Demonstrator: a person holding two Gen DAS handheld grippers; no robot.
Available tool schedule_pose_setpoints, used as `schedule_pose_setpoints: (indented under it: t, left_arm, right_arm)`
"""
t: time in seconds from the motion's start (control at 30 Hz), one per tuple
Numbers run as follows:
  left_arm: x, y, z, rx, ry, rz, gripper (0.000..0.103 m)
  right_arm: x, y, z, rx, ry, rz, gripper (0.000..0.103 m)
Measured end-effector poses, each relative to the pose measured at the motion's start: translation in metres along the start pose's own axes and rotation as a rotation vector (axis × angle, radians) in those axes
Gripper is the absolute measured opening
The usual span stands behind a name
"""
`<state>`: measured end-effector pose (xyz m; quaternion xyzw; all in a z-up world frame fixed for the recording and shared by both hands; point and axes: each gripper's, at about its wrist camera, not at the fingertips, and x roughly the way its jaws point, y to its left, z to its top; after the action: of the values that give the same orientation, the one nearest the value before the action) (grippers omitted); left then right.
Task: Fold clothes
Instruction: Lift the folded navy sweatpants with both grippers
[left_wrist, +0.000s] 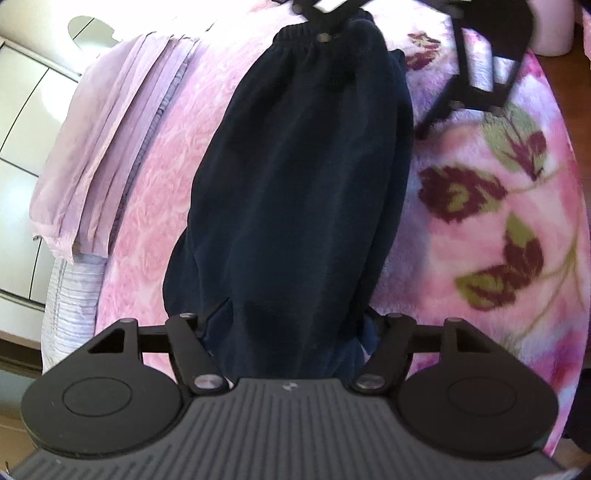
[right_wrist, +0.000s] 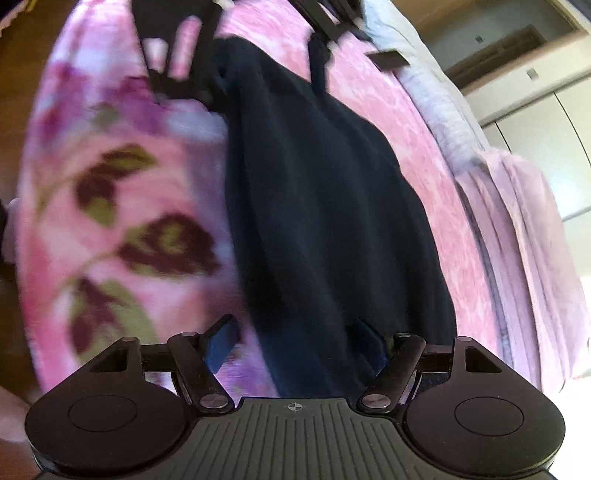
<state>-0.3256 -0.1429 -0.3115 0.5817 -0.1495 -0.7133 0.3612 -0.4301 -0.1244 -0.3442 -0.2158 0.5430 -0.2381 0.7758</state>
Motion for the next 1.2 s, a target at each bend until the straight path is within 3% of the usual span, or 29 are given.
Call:
schedule_pose_setpoints:
  t: [0.03,0.07,0.23,0.3,0.33,0.47,0.53,0.67,0.8,0.83,0.93,1.0,1.03,1.07,1.2]
  left_arm:
    - [-0.001,-0.005,-0.001,0.021,-0.002,0.012,0.073]
    - [-0.002,-0.01,-0.001,0.042,-0.004,0.024,0.077]
    - [0.004,-0.036,0.001,0.194,0.019,0.109,0.078]
    - [0.01,-0.03,0.003,0.182,0.053,0.108,0.056]
    - [0.013,-0.025,0.005,0.16,0.069,0.1,0.036]
    - [0.006,0.008,0.009,0.049,0.06,0.052,0.027]
    - [0.001,0.025,0.01,-0.008,0.053,0.017,0.027]
    - [-0.003,0.059,0.013,-0.134,0.037,-0.063,0.026]
    - [-0.011,0.075,0.008,-0.228,0.027,-0.146,0.026]
    - [-0.012,0.078,0.007,-0.246,0.025,-0.167,0.027]
    - [-0.014,0.08,0.01,-0.234,0.018,-0.169,0.029]
    - [-0.014,0.073,0.013,-0.187,0.021,-0.131,0.039]
    - [-0.013,0.069,0.014,-0.157,0.024,-0.106,0.051]
    - [-0.013,0.062,0.015,-0.113,0.027,-0.078,0.06]
    - [-0.01,0.025,0.013,0.143,0.042,-0.019,0.061]
  right_arm:
    - [0.002,-0.008,-0.001,0.022,0.002,-0.002,0.053]
    - [0.003,-0.018,-0.001,0.046,0.001,0.01,0.049]
    - [-0.008,-0.061,0.004,0.175,-0.02,0.086,0.045]
    - [-0.013,-0.075,0.005,0.241,-0.021,0.11,0.045]
    - [-0.015,-0.078,0.005,0.257,-0.022,0.113,0.045]
    - [-0.026,-0.062,0.005,0.22,-0.029,0.078,0.047]
    - [-0.031,-0.05,0.004,0.193,-0.041,0.058,0.077]
    - [-0.031,-0.005,0.001,0.052,-0.097,0.028,0.08]
    - [0.004,0.001,-0.013,-0.063,-0.02,-0.107,0.08]
    - [0.007,-0.006,-0.018,-0.059,-0.009,-0.133,0.078]
    - [0.008,-0.026,-0.025,-0.047,-0.002,-0.15,0.058]
    - [0.004,-0.037,-0.025,-0.035,-0.013,-0.117,0.048]
    - [0.002,-0.042,-0.022,-0.021,-0.008,-0.103,0.044]
    - [0.0,-0.047,-0.019,-0.007,-0.004,-0.089,0.043]
    - [-0.008,-0.067,-0.009,0.046,0.016,-0.033,0.04]
